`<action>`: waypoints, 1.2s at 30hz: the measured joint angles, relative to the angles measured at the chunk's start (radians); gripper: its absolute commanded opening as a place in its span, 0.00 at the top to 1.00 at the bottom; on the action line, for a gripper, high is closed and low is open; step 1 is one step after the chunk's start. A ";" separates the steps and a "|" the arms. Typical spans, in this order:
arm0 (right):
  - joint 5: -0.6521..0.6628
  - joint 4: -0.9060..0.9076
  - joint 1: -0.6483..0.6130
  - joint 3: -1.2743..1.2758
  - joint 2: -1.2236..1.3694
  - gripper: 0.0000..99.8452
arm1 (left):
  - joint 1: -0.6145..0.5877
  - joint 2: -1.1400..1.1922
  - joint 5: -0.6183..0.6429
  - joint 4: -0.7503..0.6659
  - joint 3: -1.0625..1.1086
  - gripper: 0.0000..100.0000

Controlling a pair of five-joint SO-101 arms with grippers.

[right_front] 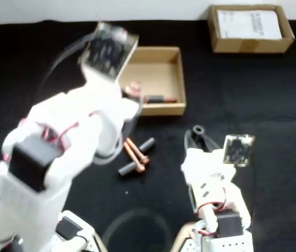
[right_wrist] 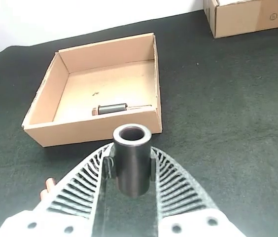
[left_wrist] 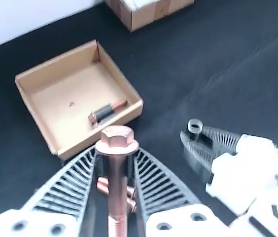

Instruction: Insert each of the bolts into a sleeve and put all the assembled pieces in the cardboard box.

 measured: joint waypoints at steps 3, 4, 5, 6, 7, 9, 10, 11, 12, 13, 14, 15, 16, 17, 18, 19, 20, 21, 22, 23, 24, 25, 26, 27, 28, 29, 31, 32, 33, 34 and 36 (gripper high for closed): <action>0.031 0.000 0.000 0.000 0.000 0.99 | -0.005 -0.132 -0.011 -0.081 0.212 0.99; 0.035 0.000 0.000 0.000 0.000 0.99 | -0.005 -0.170 -0.011 -0.135 0.290 0.99; 0.038 0.000 0.000 0.000 0.000 0.99 | -0.003 -0.204 -0.011 -0.201 0.371 0.99; 0.040 0.000 0.000 0.000 0.000 0.99 | -0.002 -0.235 -0.011 -0.279 0.453 0.99; 0.040 0.000 0.000 0.000 0.000 0.99 | 0.002 -0.262 -0.011 -0.364 0.534 0.99; 0.040 0.000 0.000 0.000 0.000 0.99 | 0.006 -0.298 -0.011 -0.555 0.689 0.99; 0.040 0.000 0.000 0.000 0.000 0.99 | 0.006 -0.307 -0.011 -0.647 0.755 0.99; 0.040 0.000 0.000 0.000 0.000 0.99 | 0.006 -0.310 -0.011 -0.744 0.815 0.99; 0.040 0.000 0.000 0.000 0.000 0.99 | 0.005 -0.310 -0.011 -0.836 0.867 0.99; 0.040 0.000 0.000 0.000 0.000 0.99 | 0.011 -0.310 -0.011 -0.916 0.908 0.99; 0.040 0.000 0.000 0.000 0.000 0.99 | 0.026 -0.310 -0.011 -0.990 0.945 0.99; 0.040 0.000 0.000 0.000 0.000 0.99 | 0.041 -0.310 -0.011 -1.049 0.976 0.99; 0.040 0.000 0.000 0.000 0.000 0.99 | 0.063 -0.310 -0.011 -1.094 1.002 0.99; 0.040 0.000 0.000 0.000 0.000 0.99 | 0.081 -0.307 -0.011 -1.134 1.023 0.99; 0.040 0.000 -0.005 0.000 0.000 0.99 | 0.101 -0.301 -0.011 -1.175 1.045 0.99; 0.040 0.000 -0.017 0.000 0.000 0.99 | 0.121 -0.285 -0.011 -1.220 1.062 0.99; 0.040 0.000 -0.029 0.002 0.000 0.99 | 0.144 -0.264 -0.011 -1.267 1.073 0.99; 0.040 -0.005 -0.040 0.012 0.000 0.99 | 0.167 -0.235 -0.011 -1.324 1.076 0.99; 0.040 -0.012 -0.055 0.031 -0.002 0.99 | 0.193 -0.203 -0.011 -1.384 1.076 0.99; 0.040 -0.023 -0.072 0.055 0.000 0.99 | 0.216 -0.166 -0.011 -1.445 1.076 0.99; 0.040 -0.037 -0.089 0.075 0.000 0.99 | 0.235 -0.126 -0.011 -1.496 1.066 0.99; 0.040 -0.049 -0.106 0.087 0.000 0.99 | 0.249 -0.087 -0.011 -1.525 1.053 0.99; 0.040 -0.058 -0.117 0.091 0.000 0.99 | 0.255 -0.049 -0.011 -1.540 1.037 0.99; 0.040 -0.066 -0.123 0.092 0.000 0.99 | 0.258 -0.017 -0.011 -1.550 1.022 0.99; 0.040 -0.074 -0.124 0.092 0.000 0.99 | 0.258 0.006 -0.011 -1.550 1.008 0.99; 0.040 -0.080 -0.129 0.092 0.000 0.99 | 0.258 0.023 -0.011 -1.550 1.002 0.99; 0.040 -0.087 -0.132 0.092 0.000 0.99 | 0.256 0.035 -0.011 -1.550 1.002 0.99; 0.040 -0.087 -0.132 0.092 0.000 0.99 | 0.258 0.041 -0.011 -1.550 1.002 0.99; 0.040 -0.089 -0.132 0.092 0.000 0.99 | 0.259 0.043 -0.011 -1.550 1.002 0.99; 0.040 -0.089 -0.132 0.092 0.000 0.99 | 0.261 0.043 -0.011 -1.550 1.002 0.99; 0.040 -0.089 -0.132 0.092 0.000 0.99 | 0.261 0.043 -0.011 -1.550 1.007 0.99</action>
